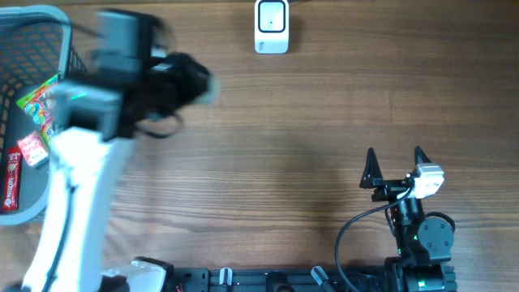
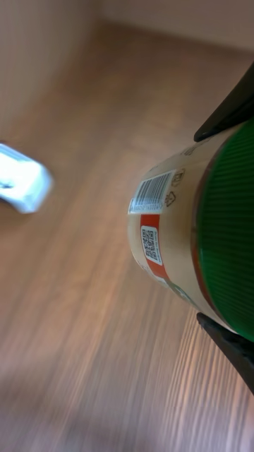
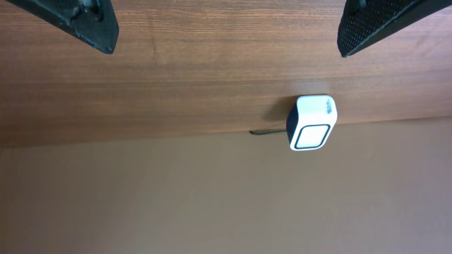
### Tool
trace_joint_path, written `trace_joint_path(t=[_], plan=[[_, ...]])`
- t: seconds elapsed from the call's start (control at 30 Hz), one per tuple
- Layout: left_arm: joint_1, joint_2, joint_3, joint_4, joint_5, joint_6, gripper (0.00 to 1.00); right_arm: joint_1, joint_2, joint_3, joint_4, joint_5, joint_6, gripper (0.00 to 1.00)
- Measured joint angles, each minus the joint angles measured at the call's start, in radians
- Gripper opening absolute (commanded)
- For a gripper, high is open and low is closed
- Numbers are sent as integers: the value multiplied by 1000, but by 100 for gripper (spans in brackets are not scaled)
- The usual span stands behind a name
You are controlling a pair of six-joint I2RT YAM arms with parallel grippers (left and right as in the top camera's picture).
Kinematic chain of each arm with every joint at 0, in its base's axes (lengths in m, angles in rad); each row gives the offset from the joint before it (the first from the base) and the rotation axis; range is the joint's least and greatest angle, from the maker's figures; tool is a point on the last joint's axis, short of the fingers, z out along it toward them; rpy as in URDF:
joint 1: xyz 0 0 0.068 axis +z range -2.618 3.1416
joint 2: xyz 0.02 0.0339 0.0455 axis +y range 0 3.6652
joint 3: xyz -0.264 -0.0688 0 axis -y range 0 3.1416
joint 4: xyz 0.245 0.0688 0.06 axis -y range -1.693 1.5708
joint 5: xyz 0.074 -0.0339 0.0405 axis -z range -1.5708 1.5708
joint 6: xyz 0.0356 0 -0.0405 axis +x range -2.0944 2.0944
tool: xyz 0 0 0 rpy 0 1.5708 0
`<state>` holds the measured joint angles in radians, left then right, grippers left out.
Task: Scan the item barcode
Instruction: 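Carry the jar to the table centre and set it down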
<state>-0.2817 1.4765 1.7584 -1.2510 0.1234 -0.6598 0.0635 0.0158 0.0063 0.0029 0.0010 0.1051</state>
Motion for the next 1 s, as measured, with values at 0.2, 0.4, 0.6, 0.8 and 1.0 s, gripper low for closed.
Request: trace_joint_path(t=[0.2,0.4,0.6,0.8,1.0], plan=[[-237,129,-246,203,-35,0,52,0,0,0,0,0,0,100],[-350,230,-432,384,-53,90,51,0,0,0,0,0,0,100],[-388,286,-538,450,-71,375,55,0,0,0,0,0,0,100],[-377,286,-566,471,-105,640,75,0,0,0,0,0,0,100],[-370,286,-567,474,-158,818,86,0,0,0,0,0,0,100]])
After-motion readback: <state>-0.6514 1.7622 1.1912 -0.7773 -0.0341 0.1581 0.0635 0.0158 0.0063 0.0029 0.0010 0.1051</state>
